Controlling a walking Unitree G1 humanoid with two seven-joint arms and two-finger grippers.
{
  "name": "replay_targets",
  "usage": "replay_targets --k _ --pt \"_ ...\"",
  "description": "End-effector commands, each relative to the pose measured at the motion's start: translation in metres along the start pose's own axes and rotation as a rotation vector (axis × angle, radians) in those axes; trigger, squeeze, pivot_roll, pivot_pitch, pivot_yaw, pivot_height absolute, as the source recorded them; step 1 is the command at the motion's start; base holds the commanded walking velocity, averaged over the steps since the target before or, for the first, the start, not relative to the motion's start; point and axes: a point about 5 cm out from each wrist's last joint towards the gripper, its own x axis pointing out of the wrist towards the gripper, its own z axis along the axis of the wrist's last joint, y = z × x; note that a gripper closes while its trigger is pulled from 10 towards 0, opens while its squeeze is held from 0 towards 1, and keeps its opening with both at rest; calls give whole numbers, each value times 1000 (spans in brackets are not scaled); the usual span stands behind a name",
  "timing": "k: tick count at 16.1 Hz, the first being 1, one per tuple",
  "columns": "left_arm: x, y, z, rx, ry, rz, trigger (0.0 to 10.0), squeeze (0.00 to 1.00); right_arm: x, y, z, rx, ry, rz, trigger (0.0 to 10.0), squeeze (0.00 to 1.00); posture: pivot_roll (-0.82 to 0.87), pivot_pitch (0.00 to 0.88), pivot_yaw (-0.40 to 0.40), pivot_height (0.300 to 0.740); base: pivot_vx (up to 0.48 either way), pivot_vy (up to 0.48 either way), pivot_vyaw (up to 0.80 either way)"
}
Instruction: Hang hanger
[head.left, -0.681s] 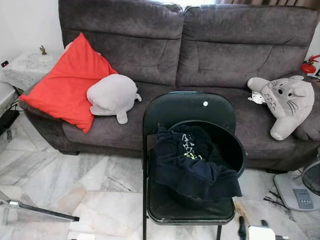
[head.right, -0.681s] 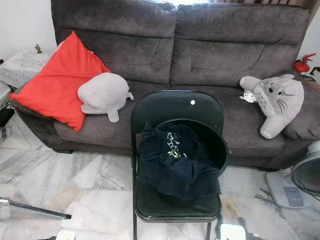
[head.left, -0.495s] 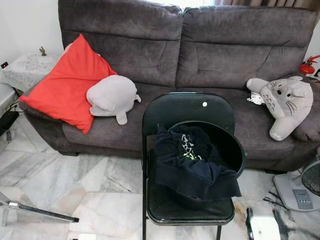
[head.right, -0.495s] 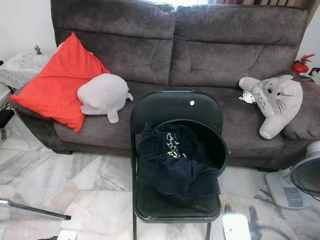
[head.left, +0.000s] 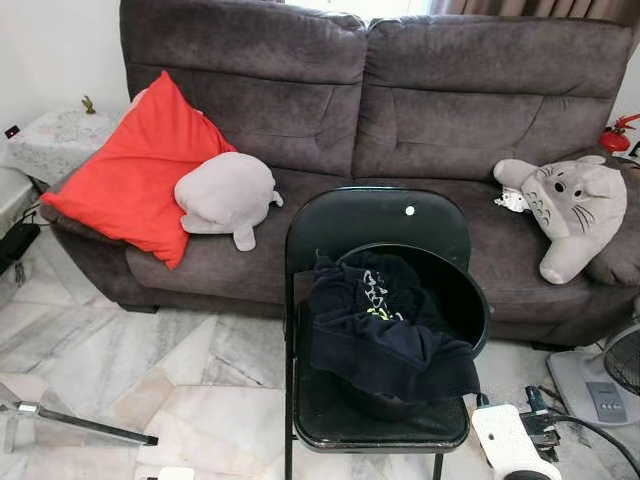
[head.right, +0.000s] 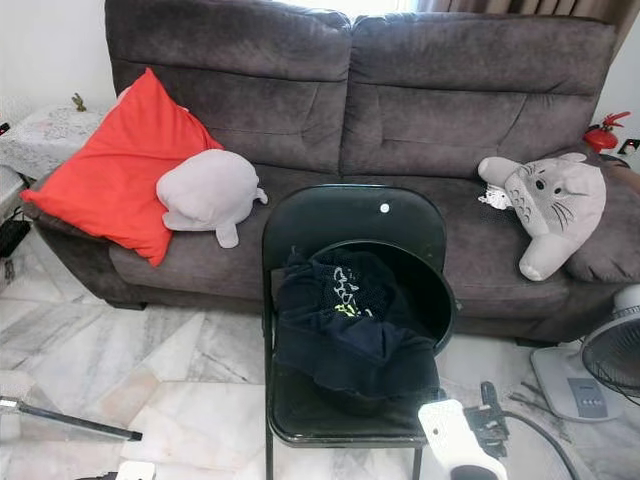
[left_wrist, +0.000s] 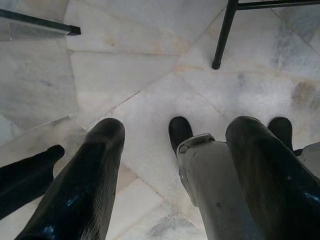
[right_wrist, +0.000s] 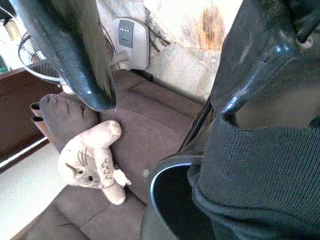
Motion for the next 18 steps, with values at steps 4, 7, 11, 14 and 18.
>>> replay_targets --k 4,7,11,14,18 --pt "-1 1 -9 12 59 5 10000 0 -1 4 -7 -40 48 40 10000 0 -130 43 -8 740 0 0 0" --pt "0 1 -7 12 58 6 10000 0 3 2 -4 -49 35 35 10000 0 -129 45 -9 740 0 0 0" --pt "2 5 3 10 42 13 10000 0 10 2 3 -64 -5 65 10000 0 -129 51 -14 740 0 0 0" --pt "1 6 2 9 44 16 10000 0 10 6 6 -88 -20 92 10000 0 -128 53 -14 740 0 0 0" --pt "-1 5 -6 5 53 17 10000 0 11 10 6 -100 -15 123 10000 0 -126 61 -17 740 0 0 0"
